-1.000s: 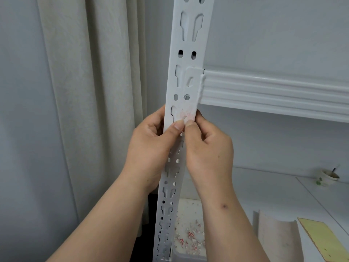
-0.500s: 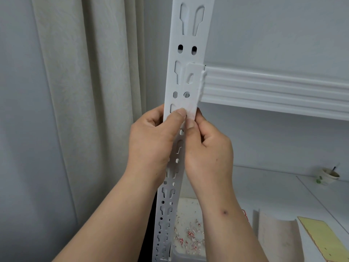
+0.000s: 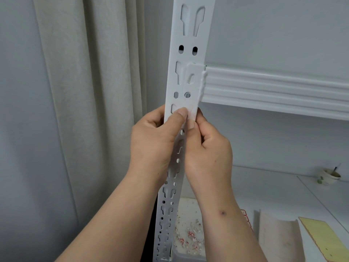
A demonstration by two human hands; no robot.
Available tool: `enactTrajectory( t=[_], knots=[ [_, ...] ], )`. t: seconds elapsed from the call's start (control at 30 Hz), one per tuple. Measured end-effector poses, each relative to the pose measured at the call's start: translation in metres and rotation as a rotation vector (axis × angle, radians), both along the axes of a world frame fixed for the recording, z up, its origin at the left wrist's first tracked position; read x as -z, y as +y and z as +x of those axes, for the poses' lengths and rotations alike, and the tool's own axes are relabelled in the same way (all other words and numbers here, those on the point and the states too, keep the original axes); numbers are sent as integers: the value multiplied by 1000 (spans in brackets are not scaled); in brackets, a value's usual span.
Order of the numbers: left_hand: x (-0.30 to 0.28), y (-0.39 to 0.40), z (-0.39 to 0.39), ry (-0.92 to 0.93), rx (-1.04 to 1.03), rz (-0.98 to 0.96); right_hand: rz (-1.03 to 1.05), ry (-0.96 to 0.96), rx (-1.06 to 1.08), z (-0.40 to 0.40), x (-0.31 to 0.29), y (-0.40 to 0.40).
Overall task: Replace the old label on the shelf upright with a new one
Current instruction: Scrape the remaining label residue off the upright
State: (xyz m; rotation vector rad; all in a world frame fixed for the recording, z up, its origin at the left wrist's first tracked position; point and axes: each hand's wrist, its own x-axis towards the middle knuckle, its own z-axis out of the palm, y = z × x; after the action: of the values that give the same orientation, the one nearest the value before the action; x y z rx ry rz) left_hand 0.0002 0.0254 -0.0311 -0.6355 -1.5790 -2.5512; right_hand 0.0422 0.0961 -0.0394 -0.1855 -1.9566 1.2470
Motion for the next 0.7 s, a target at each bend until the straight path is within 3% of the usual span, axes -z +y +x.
enactTrajectory(
  t=[0.37,0.7],
  knots=[
    [8,-8,-7,61,68,-56,39,-11,17,1,1,1],
    [0,-3,-3,-41,-15,-10,51,-21,32,0,3,1]
  ],
)
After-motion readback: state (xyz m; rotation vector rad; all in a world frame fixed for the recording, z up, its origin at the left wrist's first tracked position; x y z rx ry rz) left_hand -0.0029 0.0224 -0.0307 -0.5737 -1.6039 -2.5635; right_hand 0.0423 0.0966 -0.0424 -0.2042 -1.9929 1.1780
